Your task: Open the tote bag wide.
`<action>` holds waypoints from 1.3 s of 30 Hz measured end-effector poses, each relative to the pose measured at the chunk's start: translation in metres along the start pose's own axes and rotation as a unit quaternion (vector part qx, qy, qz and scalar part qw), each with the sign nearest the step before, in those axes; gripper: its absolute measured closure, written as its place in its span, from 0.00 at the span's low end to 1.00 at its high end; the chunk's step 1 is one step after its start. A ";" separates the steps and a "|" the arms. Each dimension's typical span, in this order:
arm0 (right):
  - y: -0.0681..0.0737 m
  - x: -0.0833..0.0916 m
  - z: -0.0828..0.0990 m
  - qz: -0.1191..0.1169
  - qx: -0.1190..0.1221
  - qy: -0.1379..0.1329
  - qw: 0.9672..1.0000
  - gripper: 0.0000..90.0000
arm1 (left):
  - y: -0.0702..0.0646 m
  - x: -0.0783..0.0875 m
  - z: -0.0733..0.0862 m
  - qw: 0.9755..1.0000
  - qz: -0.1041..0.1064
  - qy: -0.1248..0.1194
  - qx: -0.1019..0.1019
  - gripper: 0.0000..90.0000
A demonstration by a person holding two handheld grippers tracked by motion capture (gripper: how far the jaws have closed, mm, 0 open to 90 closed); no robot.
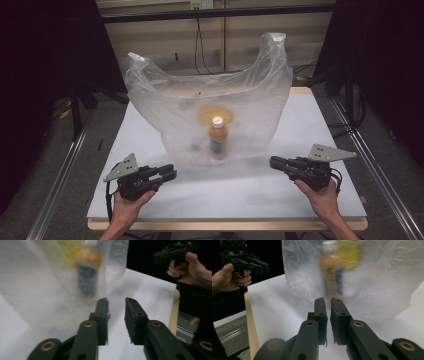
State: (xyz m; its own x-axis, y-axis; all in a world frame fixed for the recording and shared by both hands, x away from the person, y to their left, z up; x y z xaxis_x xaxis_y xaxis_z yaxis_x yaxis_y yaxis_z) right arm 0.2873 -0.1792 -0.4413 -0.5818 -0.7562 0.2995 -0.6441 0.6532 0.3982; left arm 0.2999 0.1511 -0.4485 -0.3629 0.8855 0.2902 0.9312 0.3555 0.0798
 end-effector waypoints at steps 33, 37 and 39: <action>0.026 -0.035 -0.093 -0.054 0.014 -0.017 0.998 1.00 | 0.037 -0.022 -0.068 0.999 -0.004 -0.038 -0.023 1.00; 0.030 -0.037 -0.107 -0.052 0.013 -0.018 0.998 1.00 | 0.041 -0.023 -0.079 0.999 -0.007 -0.039 -0.033 1.00; 0.034 -0.038 -0.114 -0.050 0.018 -0.018 0.998 1.00 | 0.044 -0.023 -0.089 0.998 -0.008 -0.049 -0.035 1.00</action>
Point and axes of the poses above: each handheld gripper's, and its own axes: x roughly backward along the jaws, z roughly out of its underside, y roughly to its left, the point moved 9 cm from there along -x, roughly forward along the jaws, and after that the axes turned 15 degrees about -x, right-handed, at the moved point
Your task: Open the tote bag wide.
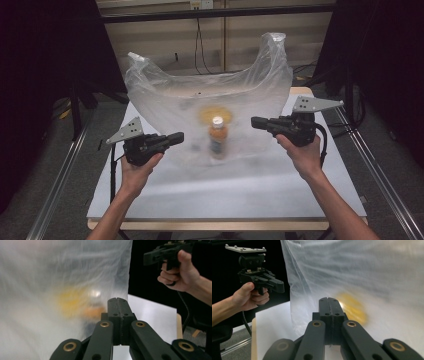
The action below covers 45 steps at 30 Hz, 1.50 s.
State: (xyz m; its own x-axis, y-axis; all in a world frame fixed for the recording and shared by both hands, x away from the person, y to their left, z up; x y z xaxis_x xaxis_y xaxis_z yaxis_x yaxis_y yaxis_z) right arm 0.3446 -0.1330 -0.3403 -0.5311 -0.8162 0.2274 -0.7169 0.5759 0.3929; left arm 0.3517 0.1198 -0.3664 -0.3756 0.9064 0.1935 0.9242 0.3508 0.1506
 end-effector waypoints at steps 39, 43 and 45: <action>0.009 -0.055 -0.107 0.044 0.042 -0.003 0.998 1.00 | 0.049 -0.040 -0.112 0.998 -0.011 -0.038 -0.041 1.00; 0.007 -0.058 -0.112 0.047 0.037 -0.005 0.998 1.00 | 0.062 -0.049 -0.107 0.999 -0.019 -0.023 -0.033 1.00; 0.002 -0.062 -0.109 0.053 0.034 0.000 0.998 1.00 | 0.067 -0.056 -0.098 0.999 -0.026 -0.004 -0.033 1.00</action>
Point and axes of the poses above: each handheld gripper's, and its own axes: x roughly backward along the jaws, z roughly out of its underside, y roughly to its left, the point moved 9 cm from there along -x, roughly forward along the jaws, and after that the axes turned 15 degrees about -x, right-handed, at the moved point
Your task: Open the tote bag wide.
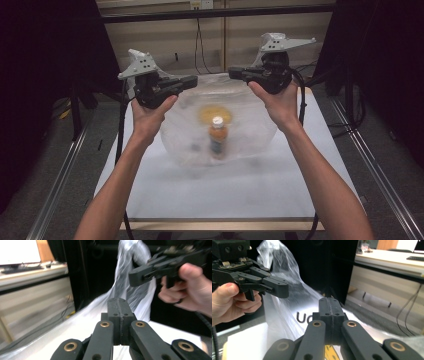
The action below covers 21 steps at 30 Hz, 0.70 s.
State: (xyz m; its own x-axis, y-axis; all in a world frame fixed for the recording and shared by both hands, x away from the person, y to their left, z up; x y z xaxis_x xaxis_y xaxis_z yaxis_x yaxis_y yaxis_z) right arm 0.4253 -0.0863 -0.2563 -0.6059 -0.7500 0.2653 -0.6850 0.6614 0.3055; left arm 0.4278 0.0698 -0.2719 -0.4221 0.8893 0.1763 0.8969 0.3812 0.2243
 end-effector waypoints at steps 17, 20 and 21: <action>-0.038 -0.055 0.073 0.035 -0.035 0.095 0.994 1.00 | 0.000 -0.048 0.052 0.997 0.021 0.066 0.028 1.00; -0.038 -0.063 0.087 0.030 -0.038 0.106 0.993 1.00 | -0.001 -0.054 0.073 0.996 0.023 0.076 0.043 1.00; -0.038 -0.063 0.087 0.030 -0.038 0.106 0.993 1.00 | -0.001 -0.054 0.073 0.996 0.023 0.076 0.043 1.00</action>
Point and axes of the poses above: each handheld gripper's, and its own axes: x roughly backward along the jaws, z roughly out of its underside, y roughly to its left, the point moved 9 cm from there along -x, roughly forward along the jaws, and after that the axes turned 15 degrees about -x, right-handed, at the moved point
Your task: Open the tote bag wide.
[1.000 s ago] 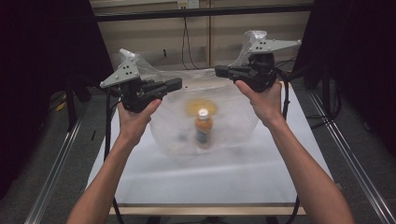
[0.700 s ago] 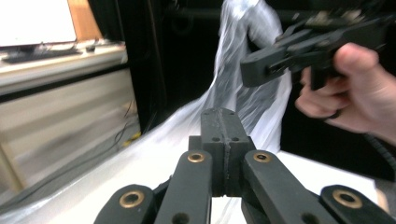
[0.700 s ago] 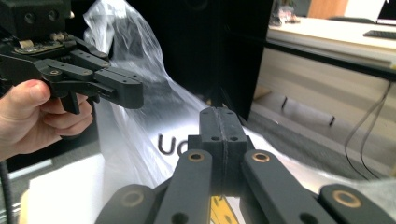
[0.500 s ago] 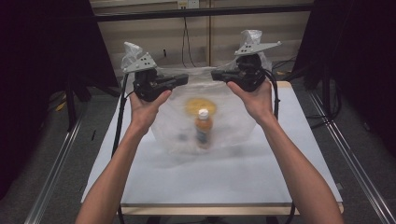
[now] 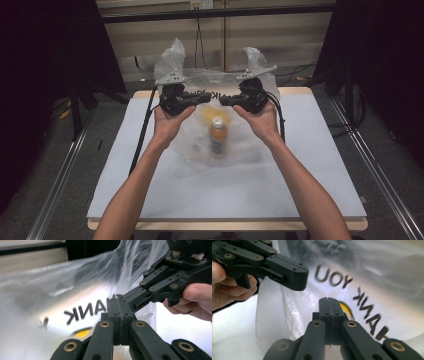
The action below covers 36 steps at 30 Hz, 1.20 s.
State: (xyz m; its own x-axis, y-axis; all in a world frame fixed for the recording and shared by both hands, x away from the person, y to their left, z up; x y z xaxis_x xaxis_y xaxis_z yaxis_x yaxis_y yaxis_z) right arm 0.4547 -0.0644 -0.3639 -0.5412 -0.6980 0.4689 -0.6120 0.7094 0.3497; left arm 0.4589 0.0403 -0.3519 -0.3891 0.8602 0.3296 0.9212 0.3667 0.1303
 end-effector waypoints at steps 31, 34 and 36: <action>0.005 -0.002 0.079 -0.056 -0.012 0.090 0.994 1.00 | -0.020 -0.017 0.042 0.999 0.015 0.030 0.002 1.00; 0.007 -0.003 0.084 -0.060 -0.009 0.086 0.994 1.00 | -0.018 -0.020 0.049 0.999 0.022 0.030 0.015 1.00; 0.008 -0.004 0.088 -0.066 -0.009 0.084 0.994 1.00 | -0.018 -0.021 0.057 0.999 0.026 0.034 0.018 1.00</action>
State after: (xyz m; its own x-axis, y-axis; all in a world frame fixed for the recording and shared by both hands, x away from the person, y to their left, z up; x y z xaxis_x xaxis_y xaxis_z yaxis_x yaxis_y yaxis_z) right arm 0.4010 -0.0646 -0.4336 -0.3518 -0.7597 0.5468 -0.6605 0.6155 0.4301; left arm 0.4496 0.0355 -0.4145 -0.3388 0.8524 0.3982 0.9384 0.3366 0.0780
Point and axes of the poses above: each handheld gripper's, and its own axes: x roughly backward along the jaws, z roughly out of its underside, y roughly to its left, the point moved 9 cm from there along -x, roughly forward along the jaws, and after that the axes turned 15 degrees about -x, right-handed, at the moved point
